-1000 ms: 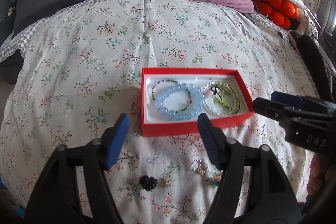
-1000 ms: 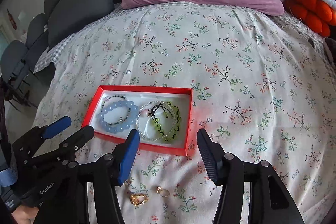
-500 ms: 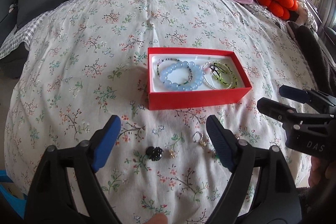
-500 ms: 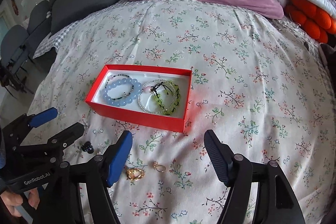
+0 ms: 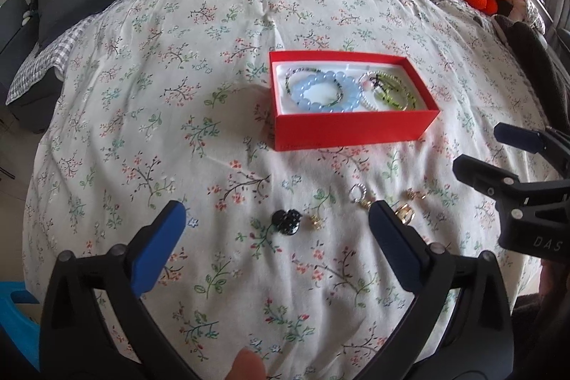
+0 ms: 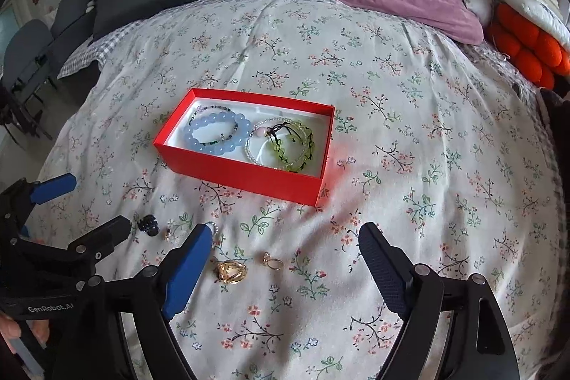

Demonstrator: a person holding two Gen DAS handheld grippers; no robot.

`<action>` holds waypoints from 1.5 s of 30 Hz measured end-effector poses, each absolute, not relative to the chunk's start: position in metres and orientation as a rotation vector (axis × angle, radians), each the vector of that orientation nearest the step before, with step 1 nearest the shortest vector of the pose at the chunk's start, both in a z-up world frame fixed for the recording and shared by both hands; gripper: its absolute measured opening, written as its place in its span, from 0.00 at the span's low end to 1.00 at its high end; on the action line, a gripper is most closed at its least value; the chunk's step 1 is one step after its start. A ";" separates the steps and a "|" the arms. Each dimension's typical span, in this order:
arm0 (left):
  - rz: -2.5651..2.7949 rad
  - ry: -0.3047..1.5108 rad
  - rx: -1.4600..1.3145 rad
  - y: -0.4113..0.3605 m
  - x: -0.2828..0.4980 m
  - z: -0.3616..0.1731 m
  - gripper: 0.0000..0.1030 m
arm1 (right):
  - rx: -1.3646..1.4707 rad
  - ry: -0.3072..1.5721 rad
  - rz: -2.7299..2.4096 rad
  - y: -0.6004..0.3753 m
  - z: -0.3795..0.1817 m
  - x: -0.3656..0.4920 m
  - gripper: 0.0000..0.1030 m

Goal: Organize jewelry
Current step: 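Withdraw both tools from the box toward the remaining jewelry, then lower the left tool onto the black hair clip and close it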

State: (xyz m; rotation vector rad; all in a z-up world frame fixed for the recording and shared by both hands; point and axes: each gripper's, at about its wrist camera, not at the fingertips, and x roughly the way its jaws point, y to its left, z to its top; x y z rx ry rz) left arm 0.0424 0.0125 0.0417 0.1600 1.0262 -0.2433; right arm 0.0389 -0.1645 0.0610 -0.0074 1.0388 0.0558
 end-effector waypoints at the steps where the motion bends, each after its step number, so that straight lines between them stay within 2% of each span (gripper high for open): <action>1: -0.240 1.032 0.167 0.014 0.042 0.039 0.99 | -0.017 1.039 0.056 -0.163 0.059 0.037 0.83; 20: -0.349 1.042 0.247 0.030 0.028 -0.039 0.99 | -0.116 1.126 0.268 -0.146 -0.029 -0.009 0.84; 25: -0.360 0.985 0.268 0.029 0.026 -0.045 1.00 | -0.127 1.086 0.301 -0.143 -0.039 -0.014 1.00; 35: -0.426 1.010 0.299 0.028 0.038 -0.044 0.99 | -0.168 1.116 0.292 -0.132 -0.044 -0.010 1.00; 36: -0.428 1.010 0.299 0.028 0.039 -0.044 0.98 | -0.160 1.113 0.299 -0.133 -0.044 -0.010 1.00; 40: -0.444 1.001 0.302 0.023 0.043 -0.039 0.84 | -0.146 1.103 0.335 -0.131 -0.043 -0.007 0.99; 45: -0.455 0.997 0.302 0.019 0.047 -0.035 0.68 | -0.124 1.105 0.376 -0.125 -0.040 -0.004 0.91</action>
